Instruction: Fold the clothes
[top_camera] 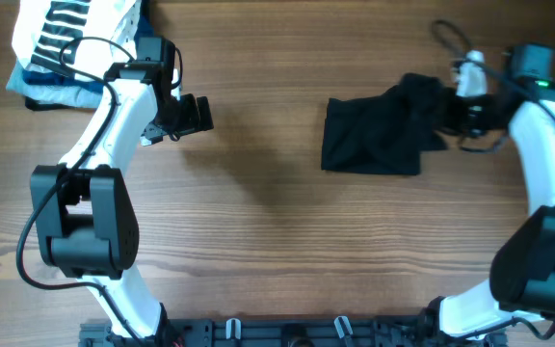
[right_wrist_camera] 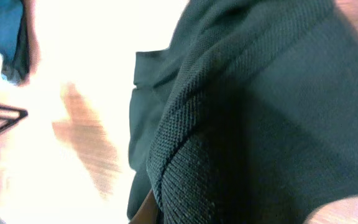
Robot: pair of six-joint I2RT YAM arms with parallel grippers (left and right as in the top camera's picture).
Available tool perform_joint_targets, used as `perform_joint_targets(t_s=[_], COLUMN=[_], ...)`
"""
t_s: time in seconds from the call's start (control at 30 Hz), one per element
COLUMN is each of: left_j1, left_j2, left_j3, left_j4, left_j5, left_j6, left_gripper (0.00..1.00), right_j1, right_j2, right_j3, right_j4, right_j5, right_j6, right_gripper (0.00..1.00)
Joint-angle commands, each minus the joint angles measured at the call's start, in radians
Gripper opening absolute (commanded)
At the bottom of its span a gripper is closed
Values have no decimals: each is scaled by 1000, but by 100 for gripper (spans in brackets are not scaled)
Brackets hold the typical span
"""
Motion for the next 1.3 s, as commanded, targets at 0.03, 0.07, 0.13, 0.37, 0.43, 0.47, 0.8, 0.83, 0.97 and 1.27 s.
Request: perform_joint_targets(t_s=[0.03,0.07,0.13,0.37,0.43,0.47,0.8,0.83,0.97,1.27], left_j1=[4,4,3,3,3,3,3,3,-11,-335], left_j2=[-28,-28,-28,-28,-28,-28,-28,-28,-26,101], left_j3=[2,2,2,2,2,2,2,2,2,2], left_j4=[2,2,3,3,3,5,22,27,64,432], left_j5=[-5,-5,-2,-1,5,5,86,125,275,423], left_j6=[16,16,16,14,13,13,13,13,26,8], left_gripper=[100,100,100,100,100,100,100,100,100,100], right_j1=[220,270,353,459,459,459,498,473,320,-32], right_j2=[0,9,46,170,168,168,140,113,-21,-116], right_j3=[16,16,16,16,16,16,42,66,179,190], right_j4=[132,171,232,221,219,220,273,264,180,4], right_j5=[132,159,183,179,171,161,-49,-50,40,132], right_j6=[128,151,172,137,110,103,55,92,146,144], right_gripper=[8,10,11,83,88,89,91,91,99,100])
